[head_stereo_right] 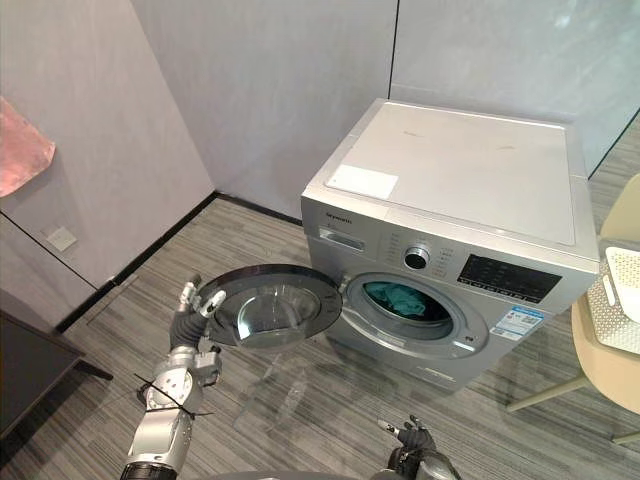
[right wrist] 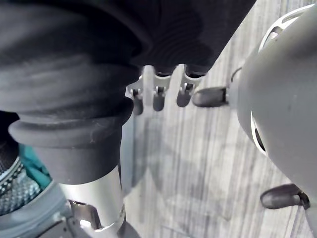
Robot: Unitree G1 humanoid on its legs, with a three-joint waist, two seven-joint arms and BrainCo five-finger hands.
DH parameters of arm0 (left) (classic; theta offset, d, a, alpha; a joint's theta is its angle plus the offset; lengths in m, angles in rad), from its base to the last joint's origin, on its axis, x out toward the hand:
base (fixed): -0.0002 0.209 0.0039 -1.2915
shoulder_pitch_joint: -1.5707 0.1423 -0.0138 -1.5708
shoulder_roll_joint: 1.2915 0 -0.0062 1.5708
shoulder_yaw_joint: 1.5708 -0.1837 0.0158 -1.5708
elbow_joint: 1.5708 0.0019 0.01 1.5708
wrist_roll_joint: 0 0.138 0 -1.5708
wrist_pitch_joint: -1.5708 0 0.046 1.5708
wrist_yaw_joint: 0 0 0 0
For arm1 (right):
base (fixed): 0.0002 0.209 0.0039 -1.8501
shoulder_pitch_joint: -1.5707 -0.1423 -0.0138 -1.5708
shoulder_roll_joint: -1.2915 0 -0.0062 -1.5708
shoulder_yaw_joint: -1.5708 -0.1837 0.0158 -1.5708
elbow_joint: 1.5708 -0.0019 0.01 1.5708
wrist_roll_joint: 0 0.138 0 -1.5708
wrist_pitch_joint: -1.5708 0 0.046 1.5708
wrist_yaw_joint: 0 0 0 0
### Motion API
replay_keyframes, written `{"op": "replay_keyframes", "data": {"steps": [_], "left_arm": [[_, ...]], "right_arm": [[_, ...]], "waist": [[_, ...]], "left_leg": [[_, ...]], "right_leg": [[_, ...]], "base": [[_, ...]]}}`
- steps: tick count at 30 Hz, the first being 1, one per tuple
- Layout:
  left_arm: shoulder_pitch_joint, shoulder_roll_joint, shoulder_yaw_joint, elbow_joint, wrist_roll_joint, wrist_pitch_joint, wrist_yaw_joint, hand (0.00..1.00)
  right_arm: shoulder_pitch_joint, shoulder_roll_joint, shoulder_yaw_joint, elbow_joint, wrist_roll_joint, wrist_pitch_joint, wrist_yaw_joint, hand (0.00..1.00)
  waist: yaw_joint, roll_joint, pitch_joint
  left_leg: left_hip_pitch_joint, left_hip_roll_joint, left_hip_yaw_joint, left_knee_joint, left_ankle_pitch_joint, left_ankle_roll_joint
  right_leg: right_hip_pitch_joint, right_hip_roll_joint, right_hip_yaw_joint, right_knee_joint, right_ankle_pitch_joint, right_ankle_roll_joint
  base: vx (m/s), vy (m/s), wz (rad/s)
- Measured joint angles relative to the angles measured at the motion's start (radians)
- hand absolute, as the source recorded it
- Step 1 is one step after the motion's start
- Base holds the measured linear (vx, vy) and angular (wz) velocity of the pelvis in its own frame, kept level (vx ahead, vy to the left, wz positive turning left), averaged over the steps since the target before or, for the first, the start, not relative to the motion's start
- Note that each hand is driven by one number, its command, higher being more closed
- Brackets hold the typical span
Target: Pick up the laundry basket with both hands and put the clothes into the washing machine.
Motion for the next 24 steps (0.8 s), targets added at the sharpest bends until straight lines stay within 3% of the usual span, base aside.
{"op": "replay_keyframes", "data": {"steps": [3, 7, 9, 11, 13, 17, 21, 23, 24], "left_arm": [[-0.044, 0.002, 0.051, -0.006, 0.042, 0.000, 0.026, 0.00], [-0.256, 0.087, 0.150, 0.072, 0.097, 0.000, 0.092, 0.00], [-0.400, 0.176, 0.200, 0.166, 0.111, 0.004, 0.126, 0.00], [-0.562, 0.314, 0.250, 0.329, 0.098, 0.025, 0.149, 0.00], [-0.702, 0.434, 0.265, 0.502, 0.072, 0.046, 0.153, 0.00], [-0.948, 0.610, 0.192, 0.737, 0.020, 0.056, 0.148, 0.00], [-1.100, 0.669, 0.110, 0.903, 0.012, 0.057, 0.099, 0.00], [-1.146, 0.670, 0.098, 0.984, 0.003, 0.068, 0.079, 0.00], [-1.168, 0.667, 0.079, 1.023, -0.031, 0.085, 0.064, 0.00]], "right_arm": [[0.001, -0.010, 0.002, -0.001, -0.001, -0.001, 0.005, 0.00], [-0.018, -0.008, 0.005, -0.010, -0.001, -0.007, 0.024, 0.00], [-0.042, -0.005, 0.006, -0.015, -0.001, -0.007, 0.030, 0.00], [-0.044, -0.007, 0.004, -0.043, -0.001, -0.007, 0.039, 0.00], [-0.042, -0.013, 0.003, -0.044, -0.001, -0.007, 0.041, 0.00], [-0.043, -0.010, 0.004, -0.048, -0.001, -0.009, 0.041, 0.00], [-0.042, -0.003, 0.023, -0.063, 0.000, -0.009, 0.040, 0.00], [-0.040, 0.004, 0.045, -0.095, 0.011, -0.011, 0.041, 0.00], [-0.030, 0.017, 0.058, -0.122, 0.036, -0.012, 0.043, 0.00]], "waist": [[-0.001, 0.007, -0.001], [0.000, -0.021, 0.026], [-0.002, -0.062, 0.079], [-0.008, -0.122, 0.128], [-0.013, -0.161, 0.163], [-0.014, -0.210, 0.219], [-0.007, -0.246, 0.254], [-0.003, -0.257, 0.264], [-0.007, -0.274, 0.272]], "left_leg": [[-0.015, 0.011, 0.010, -0.003, 0.004, -0.006], [-0.122, 0.010, 0.029, 0.027, 0.007, -0.009], [-0.177, 0.009, 0.049, 0.046, 0.014, -0.008], [-0.225, 0.009, 0.073, 0.052, 0.026, -0.011], [-0.254, 0.011, 0.078, 0.069, 0.028, -0.011], [-0.351, 0.021, 0.069, 0.133, 0.026, -0.011], [-0.483, 0.079, 0.065, 0.283, -0.034, -0.013], [-0.532, 0.118, 0.065, 0.324, -0.052, -0.006], [-0.545, 0.131, 0.061, 0.325, -0.050, -0.007]], "right_leg": [[-0.026, 0.011, 0.003, 0.001, 0.001, -0.001], [-0.141, 0.011, 0.029, 0.005, 0.029, -0.018], [-0.204, 0.010, 0.055, 0.005, 0.053, -0.027], [-0.265, 0.012, 0.082, 0.005, 0.076, -0.038], [-0.295, 0.013, 0.102, 0.005, 0.090, -0.038], [-0.358, 0.015, 0.107, 0.005, 0.118, -0.037], [-0.425, 0.043, 0.153, 0.005, 0.163, -0.004], [-0.462, 0.072, 0.184, 0.005, 0.211, 0.053], [-0.476, 0.085, 0.194, 0.004, 0.232, 0.029]], "base": [[0.11, -0.007, -0.11], [0.01, 0.001, -0.19], [-0.10, 0.007, -0.33], [-0.14, -0.008, -0.34], [-0.08, -0.015, -0.21], [-0.10, -0.015, 0.04], [-0.17, 0.016, -0.17], [-0.14, 0.022, -0.33], [-0.14, -0.020, -0.27]]}}
